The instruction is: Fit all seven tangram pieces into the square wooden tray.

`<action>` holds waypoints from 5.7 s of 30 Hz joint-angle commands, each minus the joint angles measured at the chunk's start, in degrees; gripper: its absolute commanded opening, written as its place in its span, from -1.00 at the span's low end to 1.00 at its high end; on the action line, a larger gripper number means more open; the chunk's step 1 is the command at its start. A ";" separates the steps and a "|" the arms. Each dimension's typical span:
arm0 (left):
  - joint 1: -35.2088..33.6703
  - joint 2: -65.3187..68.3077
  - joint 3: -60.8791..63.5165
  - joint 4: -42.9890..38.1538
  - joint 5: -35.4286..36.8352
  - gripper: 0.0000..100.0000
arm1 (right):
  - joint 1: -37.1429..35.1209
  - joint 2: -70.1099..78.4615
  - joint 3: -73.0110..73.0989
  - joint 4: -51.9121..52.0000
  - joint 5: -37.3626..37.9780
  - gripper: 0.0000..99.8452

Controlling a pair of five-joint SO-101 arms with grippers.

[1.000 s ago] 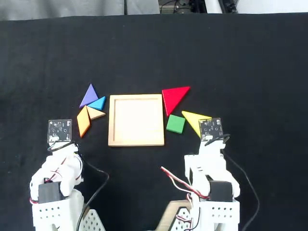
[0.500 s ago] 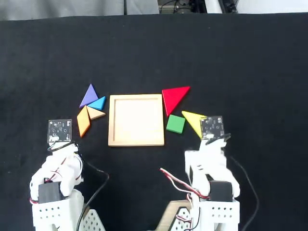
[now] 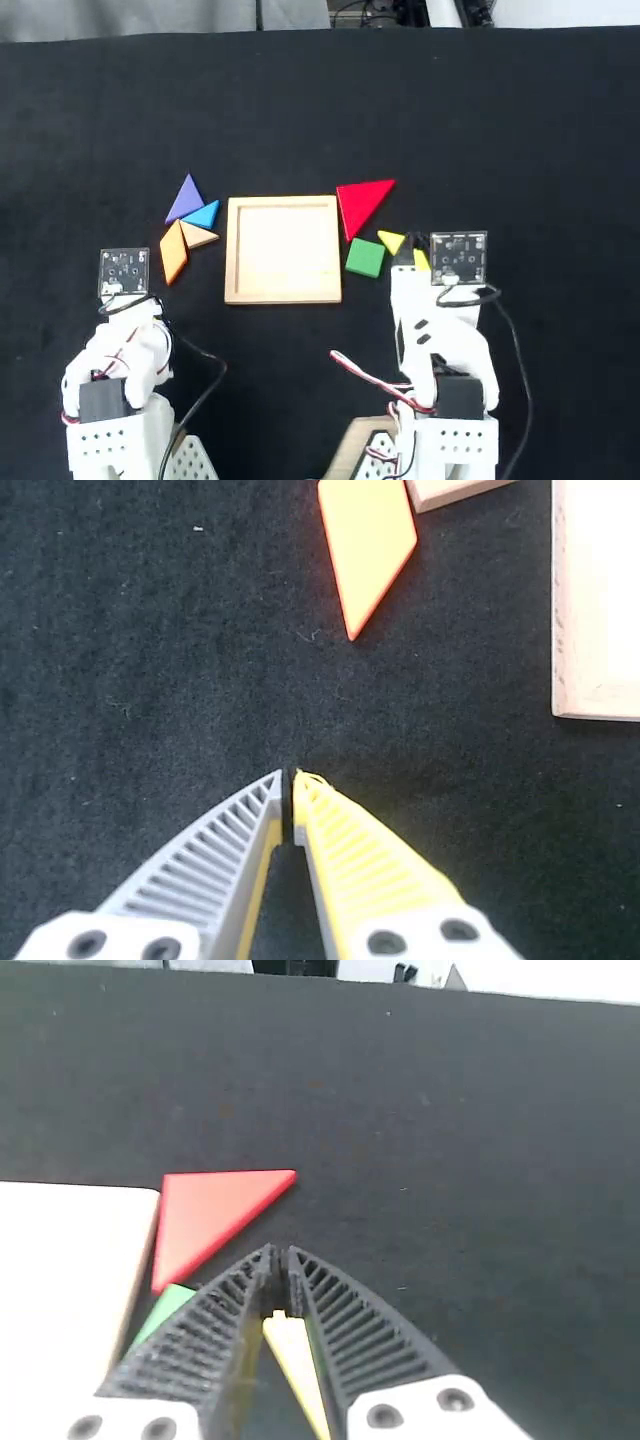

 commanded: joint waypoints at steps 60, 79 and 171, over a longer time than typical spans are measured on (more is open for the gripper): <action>0.13 -0.18 1.10 0.35 -0.44 -0.94 | -0.35 86.02 -56.84 23.03 24.09 -0.47; 0.13 -0.18 1.10 0.35 -0.44 -0.94 | 2.20 104.13 -67.91 23.47 26.90 -0.31; 0.13 -0.18 1.10 0.35 -0.44 -0.94 | -14.59 96.75 -81.19 41.49 40.35 -0.50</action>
